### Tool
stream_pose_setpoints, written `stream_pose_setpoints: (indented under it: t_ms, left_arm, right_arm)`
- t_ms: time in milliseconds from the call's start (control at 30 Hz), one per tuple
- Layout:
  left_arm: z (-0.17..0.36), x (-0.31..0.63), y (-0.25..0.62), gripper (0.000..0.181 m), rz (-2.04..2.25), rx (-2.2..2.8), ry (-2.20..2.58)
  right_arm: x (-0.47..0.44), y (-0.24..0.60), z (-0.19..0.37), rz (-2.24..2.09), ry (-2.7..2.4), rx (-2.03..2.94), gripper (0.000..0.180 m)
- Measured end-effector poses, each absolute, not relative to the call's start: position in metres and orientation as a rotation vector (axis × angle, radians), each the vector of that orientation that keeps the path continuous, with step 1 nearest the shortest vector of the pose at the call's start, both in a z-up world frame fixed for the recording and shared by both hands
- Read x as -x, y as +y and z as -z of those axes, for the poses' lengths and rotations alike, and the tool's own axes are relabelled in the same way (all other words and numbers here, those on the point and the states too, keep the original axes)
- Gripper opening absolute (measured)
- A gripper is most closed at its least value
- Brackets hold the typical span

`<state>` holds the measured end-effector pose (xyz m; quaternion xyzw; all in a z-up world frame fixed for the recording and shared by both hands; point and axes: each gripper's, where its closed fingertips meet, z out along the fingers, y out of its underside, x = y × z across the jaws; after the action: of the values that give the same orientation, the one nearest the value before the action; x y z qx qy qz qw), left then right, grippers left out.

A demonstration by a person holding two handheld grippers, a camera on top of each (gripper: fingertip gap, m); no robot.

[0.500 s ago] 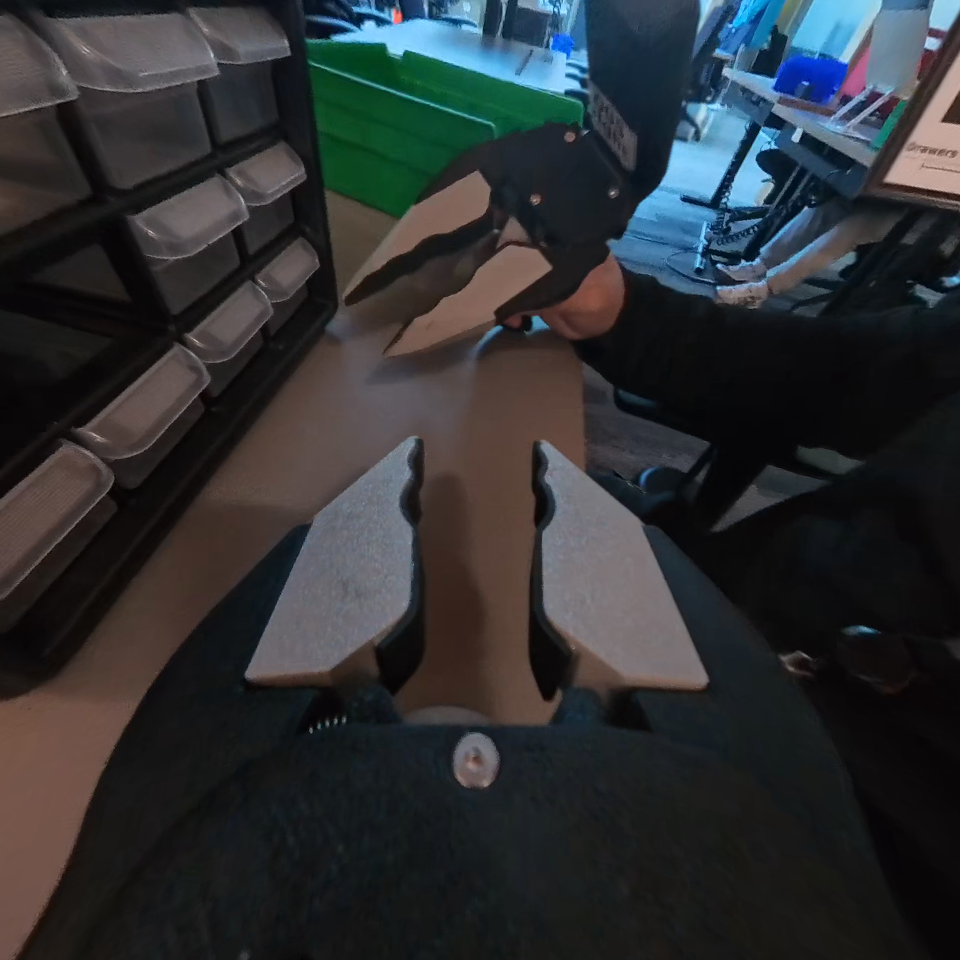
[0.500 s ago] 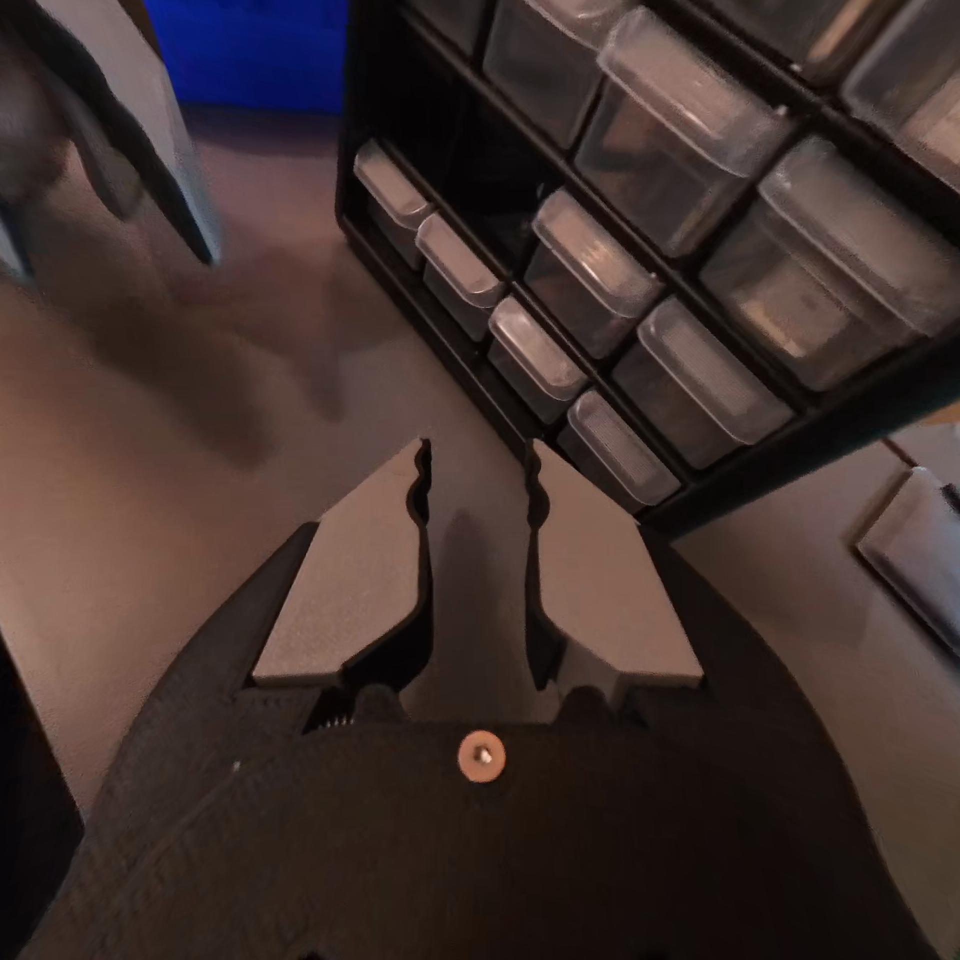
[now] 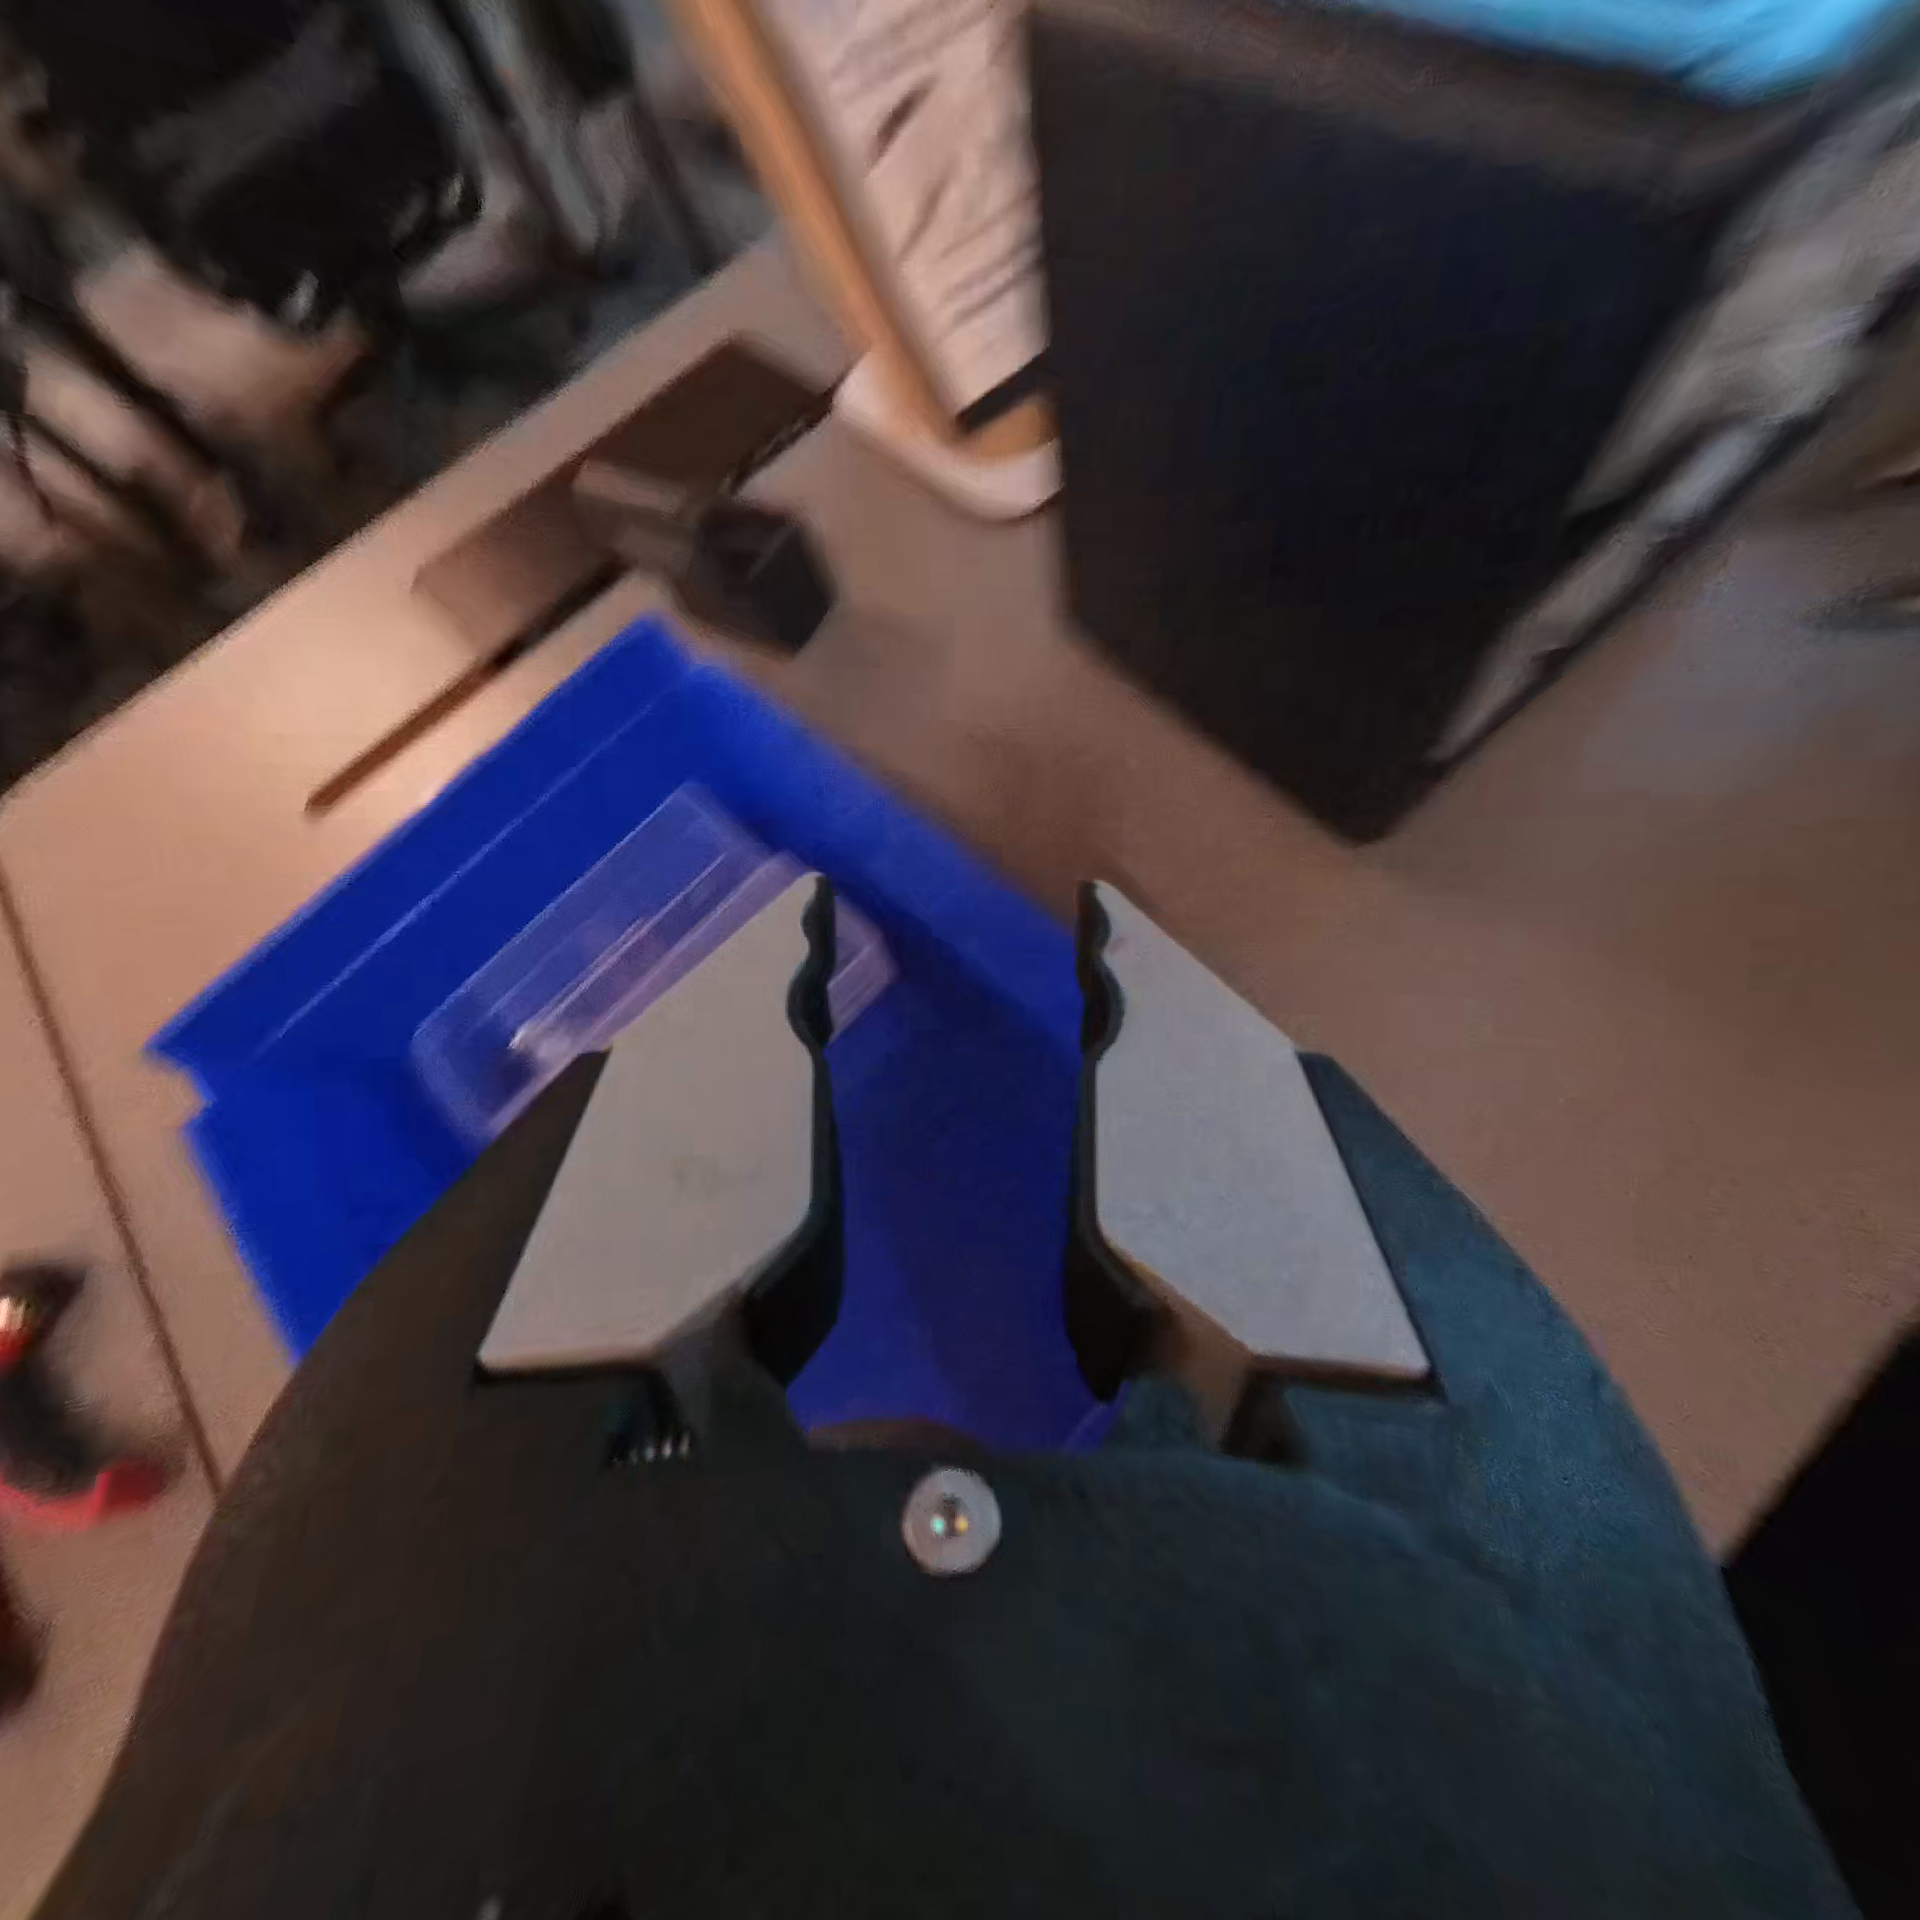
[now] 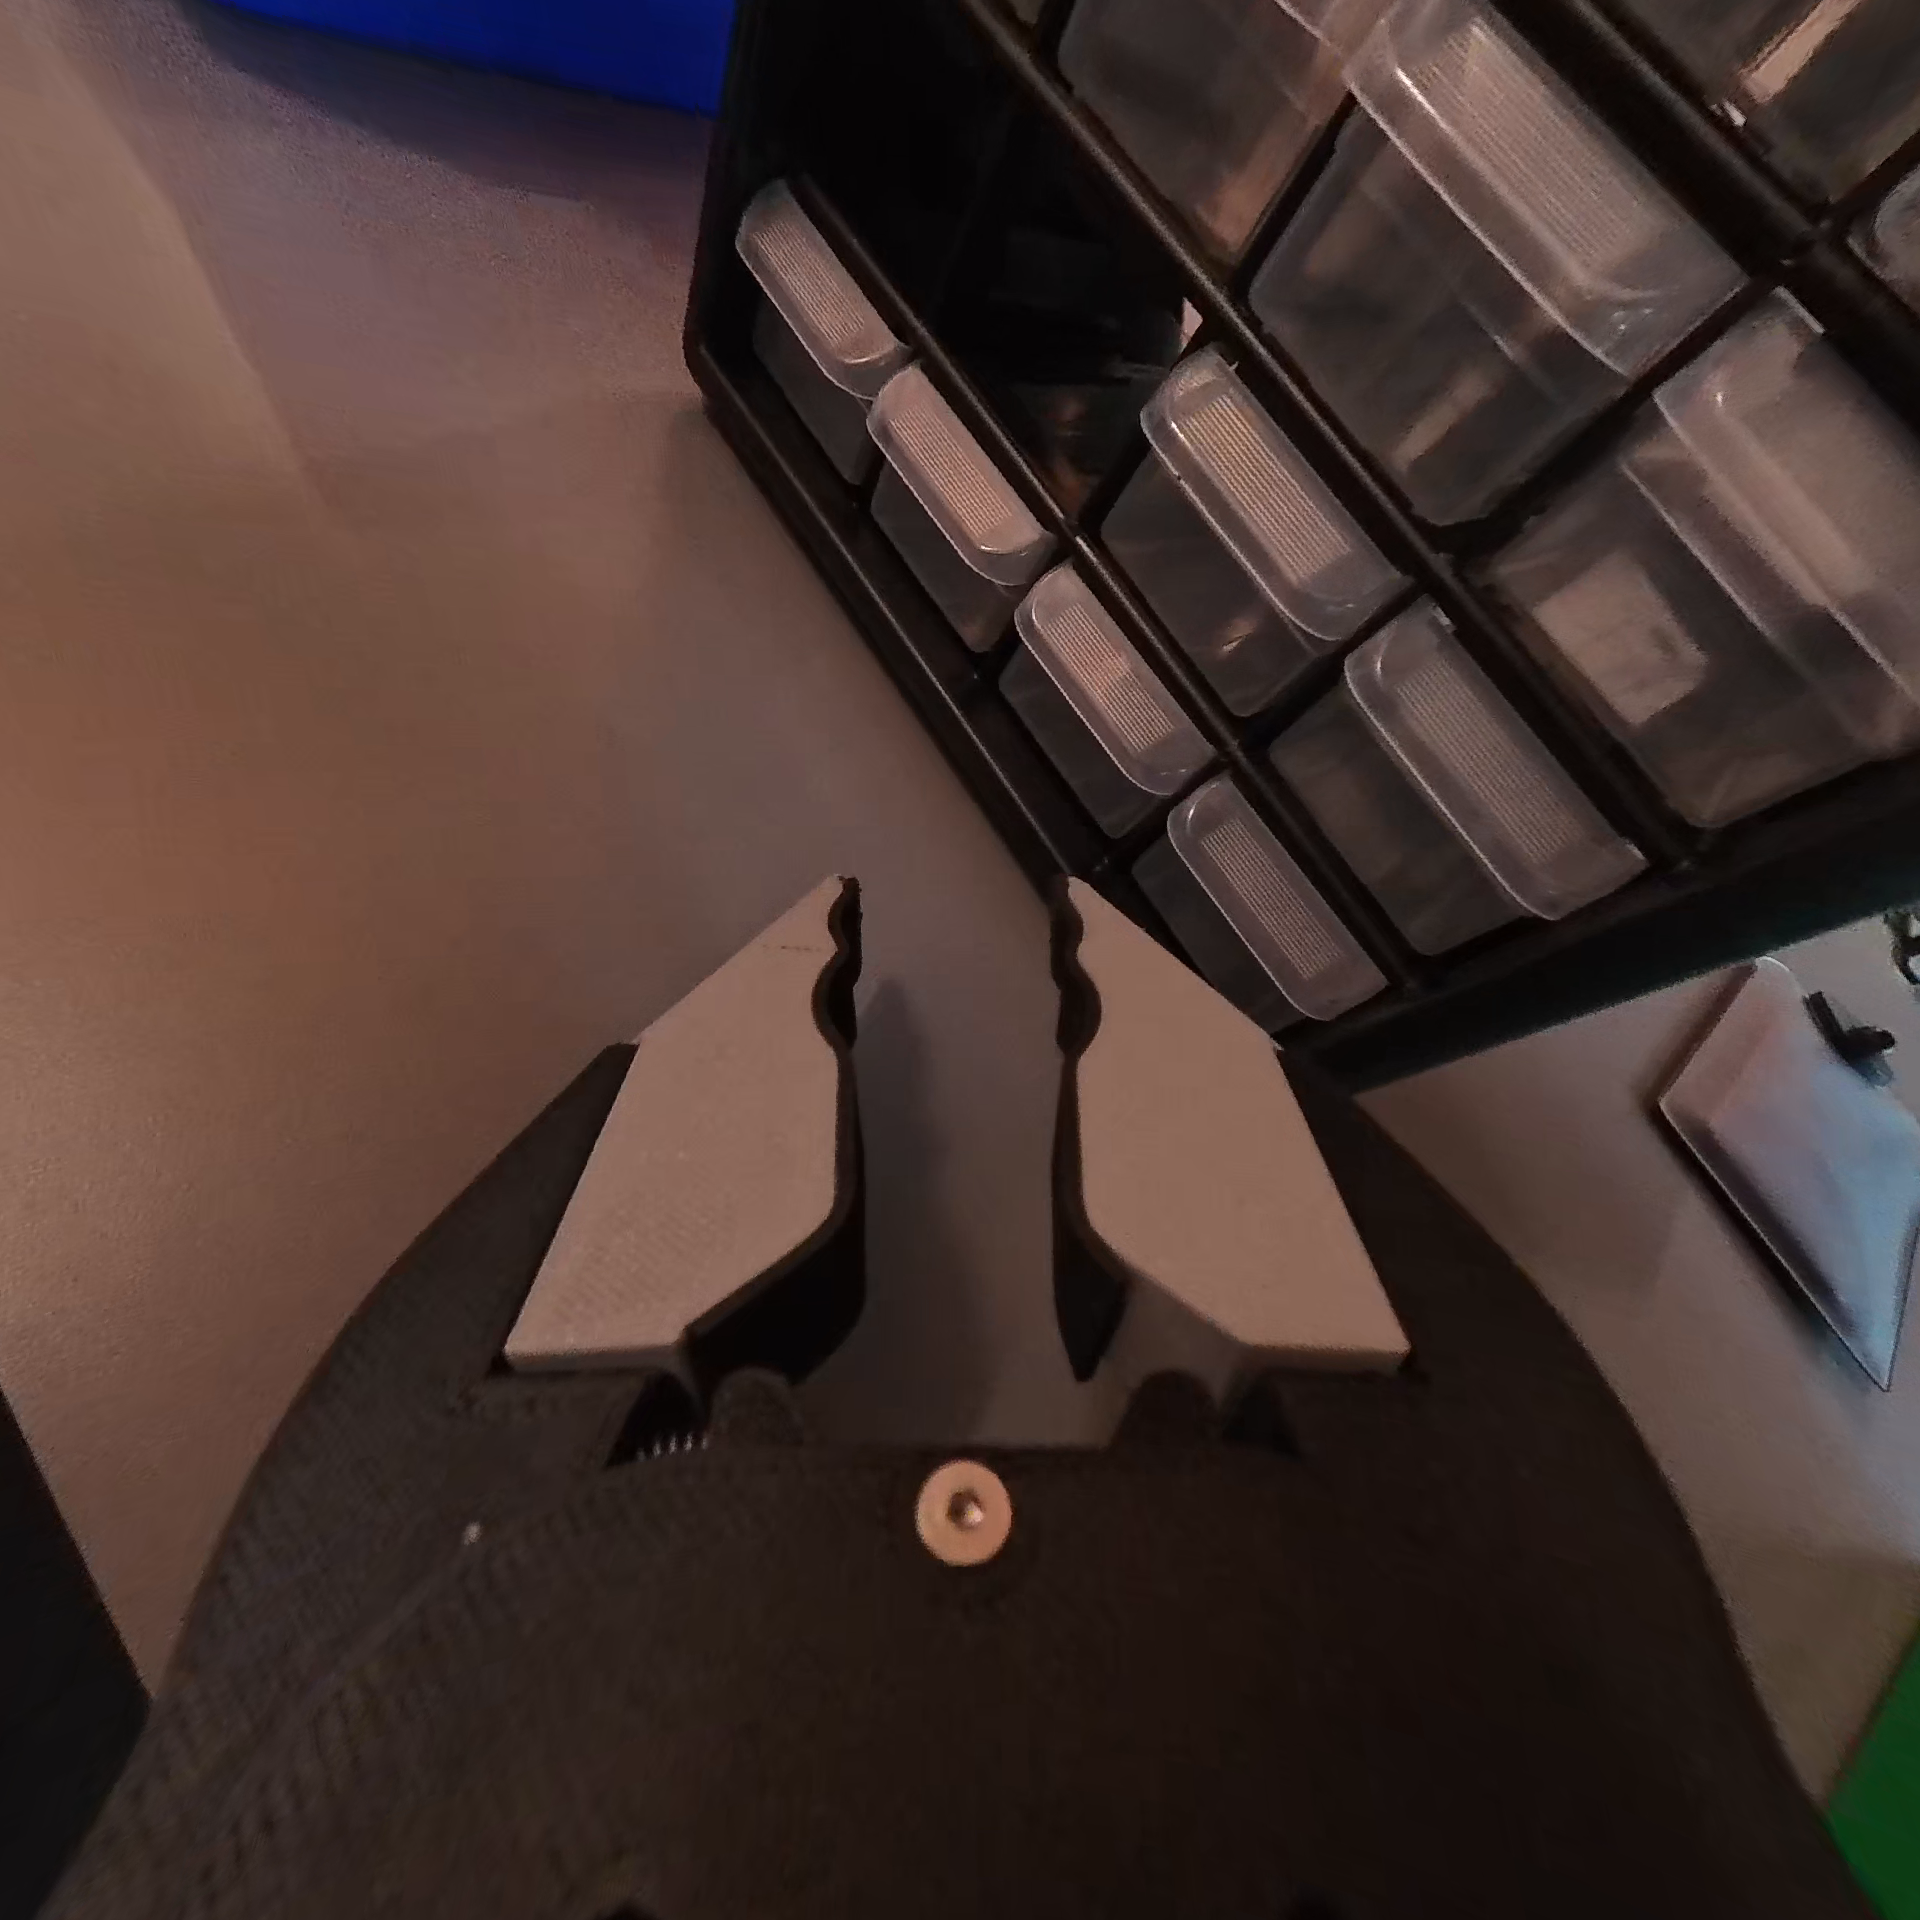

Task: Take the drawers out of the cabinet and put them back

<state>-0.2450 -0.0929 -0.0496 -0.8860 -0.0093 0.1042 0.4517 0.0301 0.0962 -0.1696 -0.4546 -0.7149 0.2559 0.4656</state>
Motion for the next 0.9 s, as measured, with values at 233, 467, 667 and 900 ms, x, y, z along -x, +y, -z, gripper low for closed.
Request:
stream_pose_setpoints:
  t_ms: [233, 467, 667, 900]
  left_arm:
    - [0.134, 0.328, -0.116, 0.045, -0.268, 2.472, -0.302]
    - [0.176, 0.351, -0.117, 0.052, -0.412, 2.655, -0.308]
    - [0.199, 0.359, -0.118, 0.044, -0.420, 2.749, -0.275]
    - [0.203, 0.351, -0.119, 0.013, -0.489, 2.811, -0.097]
  right_arm:
    - [-0.030, 0.096, 0.169, -0.632, -1.753, 1.115, 0.034]
    - [-0.033, 0.090, 0.149, -0.794, -1.685, 1.094, 0.035]
    - [-0.040, 0.089, 0.096, -0.975, -1.583, 1.091, 0.053]
    - [-0.030, 0.098, -0.021, -0.845, -1.568, 0.942, 0.053]
